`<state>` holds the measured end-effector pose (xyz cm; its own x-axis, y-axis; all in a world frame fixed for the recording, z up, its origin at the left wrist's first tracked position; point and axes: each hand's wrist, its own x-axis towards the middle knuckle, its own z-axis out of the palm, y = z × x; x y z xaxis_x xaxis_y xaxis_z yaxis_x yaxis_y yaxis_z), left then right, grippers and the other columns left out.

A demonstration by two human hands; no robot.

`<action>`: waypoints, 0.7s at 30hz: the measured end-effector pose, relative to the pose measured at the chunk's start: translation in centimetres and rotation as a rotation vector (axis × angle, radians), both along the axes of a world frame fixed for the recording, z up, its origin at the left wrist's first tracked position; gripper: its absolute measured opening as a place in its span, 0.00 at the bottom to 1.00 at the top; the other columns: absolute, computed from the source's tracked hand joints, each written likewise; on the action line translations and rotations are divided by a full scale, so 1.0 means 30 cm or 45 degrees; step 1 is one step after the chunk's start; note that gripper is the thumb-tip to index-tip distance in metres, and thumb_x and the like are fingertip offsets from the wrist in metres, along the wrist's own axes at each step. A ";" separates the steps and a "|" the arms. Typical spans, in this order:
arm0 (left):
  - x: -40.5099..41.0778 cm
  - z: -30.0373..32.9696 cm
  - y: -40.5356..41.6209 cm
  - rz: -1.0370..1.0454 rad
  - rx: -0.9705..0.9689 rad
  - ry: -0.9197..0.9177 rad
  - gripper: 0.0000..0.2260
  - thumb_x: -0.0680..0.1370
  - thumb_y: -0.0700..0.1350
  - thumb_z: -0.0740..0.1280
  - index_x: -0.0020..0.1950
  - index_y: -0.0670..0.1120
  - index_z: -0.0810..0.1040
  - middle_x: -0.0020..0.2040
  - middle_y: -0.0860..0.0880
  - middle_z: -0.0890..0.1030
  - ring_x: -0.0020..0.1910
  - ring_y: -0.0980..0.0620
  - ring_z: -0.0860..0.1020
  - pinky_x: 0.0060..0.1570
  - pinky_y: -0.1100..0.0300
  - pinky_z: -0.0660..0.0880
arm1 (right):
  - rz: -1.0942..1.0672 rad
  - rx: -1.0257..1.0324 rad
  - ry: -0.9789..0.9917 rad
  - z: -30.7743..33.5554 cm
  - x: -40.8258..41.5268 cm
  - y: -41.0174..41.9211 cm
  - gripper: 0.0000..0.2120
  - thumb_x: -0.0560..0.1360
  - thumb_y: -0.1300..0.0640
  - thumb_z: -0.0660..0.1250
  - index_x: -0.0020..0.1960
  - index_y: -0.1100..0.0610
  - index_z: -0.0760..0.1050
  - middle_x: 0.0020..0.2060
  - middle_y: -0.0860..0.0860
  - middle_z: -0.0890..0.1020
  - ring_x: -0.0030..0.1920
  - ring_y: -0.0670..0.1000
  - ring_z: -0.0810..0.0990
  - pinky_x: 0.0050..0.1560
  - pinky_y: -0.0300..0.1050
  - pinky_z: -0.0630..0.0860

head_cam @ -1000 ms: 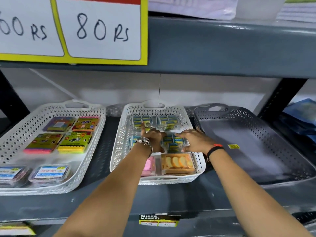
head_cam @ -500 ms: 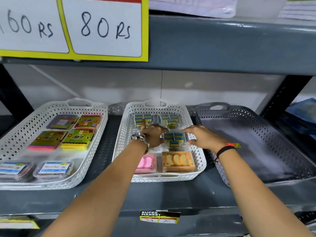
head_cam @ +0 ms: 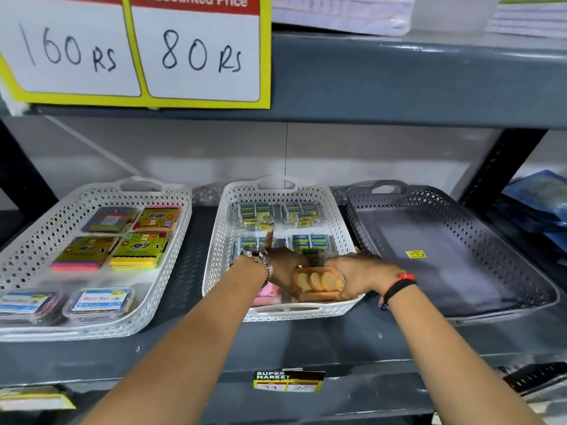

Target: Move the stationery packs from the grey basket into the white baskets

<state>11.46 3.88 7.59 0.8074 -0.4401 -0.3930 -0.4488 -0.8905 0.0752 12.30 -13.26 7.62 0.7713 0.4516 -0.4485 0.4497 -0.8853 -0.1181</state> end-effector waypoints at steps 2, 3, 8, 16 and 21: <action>-0.004 -0.002 -0.003 0.014 -0.008 0.024 0.31 0.72 0.60 0.68 0.71 0.51 0.64 0.69 0.50 0.71 0.70 0.47 0.65 0.69 0.37 0.37 | -0.007 -0.004 -0.003 -0.010 -0.002 0.002 0.20 0.67 0.60 0.70 0.58 0.56 0.70 0.56 0.58 0.79 0.50 0.54 0.77 0.42 0.40 0.69; -0.004 -0.004 -0.005 0.032 -0.034 0.052 0.32 0.72 0.59 0.69 0.72 0.50 0.63 0.70 0.49 0.71 0.69 0.47 0.66 0.71 0.40 0.44 | -0.012 0.000 -0.007 -0.014 -0.002 0.001 0.20 0.67 0.60 0.70 0.58 0.56 0.70 0.55 0.58 0.79 0.51 0.55 0.77 0.44 0.42 0.71; -0.003 -0.005 -0.010 0.057 -0.071 0.084 0.32 0.73 0.57 0.69 0.72 0.49 0.61 0.70 0.48 0.70 0.68 0.47 0.68 0.70 0.45 0.54 | -0.026 0.019 -0.018 -0.030 0.002 -0.001 0.24 0.67 0.60 0.69 0.62 0.55 0.68 0.56 0.56 0.79 0.54 0.55 0.78 0.45 0.40 0.70; -0.023 0.014 -0.026 0.105 -0.111 0.125 0.29 0.74 0.53 0.69 0.71 0.49 0.63 0.69 0.47 0.72 0.66 0.46 0.69 0.66 0.49 0.63 | -0.023 -0.007 -0.045 -0.027 -0.005 0.000 0.25 0.68 0.59 0.69 0.64 0.56 0.68 0.59 0.57 0.78 0.56 0.56 0.77 0.45 0.40 0.70; -0.052 0.052 0.003 0.137 -0.046 -0.080 0.27 0.78 0.57 0.61 0.74 0.52 0.57 0.71 0.47 0.69 0.72 0.47 0.62 0.70 0.39 0.39 | -0.073 0.101 -0.050 0.033 -0.008 -0.036 0.39 0.67 0.55 0.73 0.73 0.54 0.59 0.71 0.53 0.68 0.69 0.54 0.68 0.69 0.45 0.64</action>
<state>9.89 3.98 9.17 0.8733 -0.3626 -0.3254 -0.3558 -0.9309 0.0825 12.07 -14.33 8.62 0.8133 0.4389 -0.3819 0.4040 -0.8984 -0.1721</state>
